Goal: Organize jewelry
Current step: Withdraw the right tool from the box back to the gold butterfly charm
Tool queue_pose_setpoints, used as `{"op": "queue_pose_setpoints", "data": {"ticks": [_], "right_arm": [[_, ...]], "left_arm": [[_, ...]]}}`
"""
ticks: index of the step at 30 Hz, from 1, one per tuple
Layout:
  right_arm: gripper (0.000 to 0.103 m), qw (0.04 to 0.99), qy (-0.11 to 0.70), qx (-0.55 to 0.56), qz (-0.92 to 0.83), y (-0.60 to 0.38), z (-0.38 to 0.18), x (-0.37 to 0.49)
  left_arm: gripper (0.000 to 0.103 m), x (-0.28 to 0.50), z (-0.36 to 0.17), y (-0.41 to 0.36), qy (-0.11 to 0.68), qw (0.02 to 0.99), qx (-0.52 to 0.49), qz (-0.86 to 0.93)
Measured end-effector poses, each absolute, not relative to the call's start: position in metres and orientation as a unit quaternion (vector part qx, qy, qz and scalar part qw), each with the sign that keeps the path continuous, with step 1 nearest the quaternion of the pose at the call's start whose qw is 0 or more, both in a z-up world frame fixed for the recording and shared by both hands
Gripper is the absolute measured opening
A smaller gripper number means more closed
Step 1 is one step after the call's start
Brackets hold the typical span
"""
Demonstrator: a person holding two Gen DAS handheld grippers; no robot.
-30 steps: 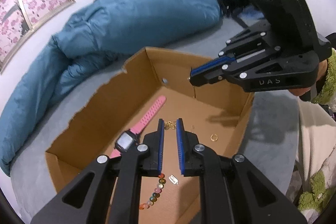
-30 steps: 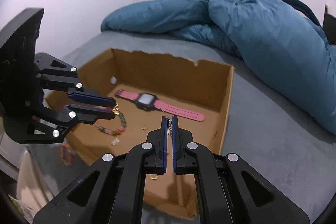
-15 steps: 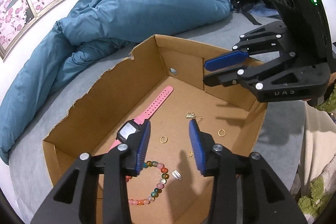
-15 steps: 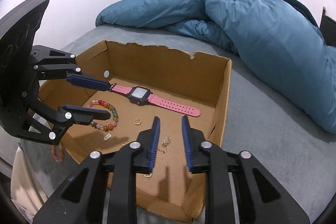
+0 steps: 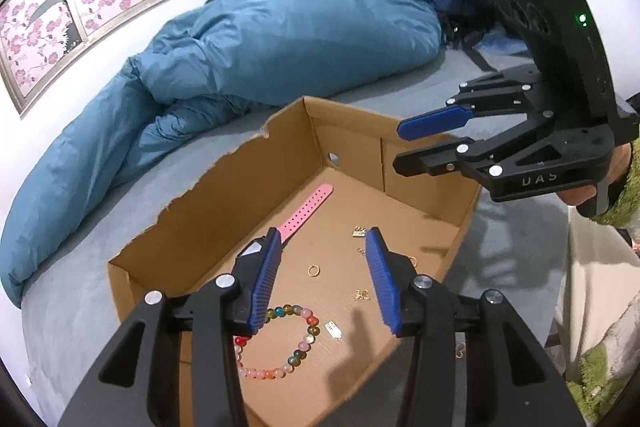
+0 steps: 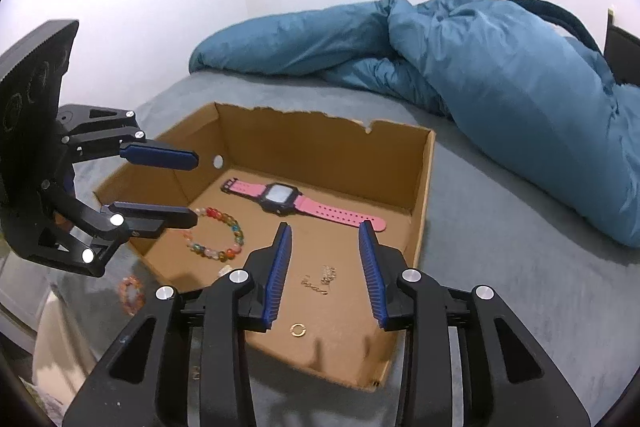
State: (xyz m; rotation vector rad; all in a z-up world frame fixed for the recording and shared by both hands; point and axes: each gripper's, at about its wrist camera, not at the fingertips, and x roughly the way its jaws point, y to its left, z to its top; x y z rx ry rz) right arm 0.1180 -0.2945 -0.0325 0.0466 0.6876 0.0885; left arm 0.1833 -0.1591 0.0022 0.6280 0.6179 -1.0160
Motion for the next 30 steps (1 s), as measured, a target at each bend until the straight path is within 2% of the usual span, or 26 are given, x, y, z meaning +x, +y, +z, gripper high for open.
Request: {"op": "queue_pose_setpoints", "data": {"ticks": [16, 30], "right_arm": [[0.038, 0.945, 0.311, 0.051, 0.082, -0.276, -0.017, 0.056], [0.038, 0.922, 0.358, 0.055, 0.134, -0.249, -0.054, 0.023]], "left_arm": [[0.044, 0.12, 0.029, -0.099, 0.278, 0.798, 0.261, -0.466], [0.045, 0.086, -0.018, -0.054, 0.345, 0.793, 0.231, -0.445]]}}
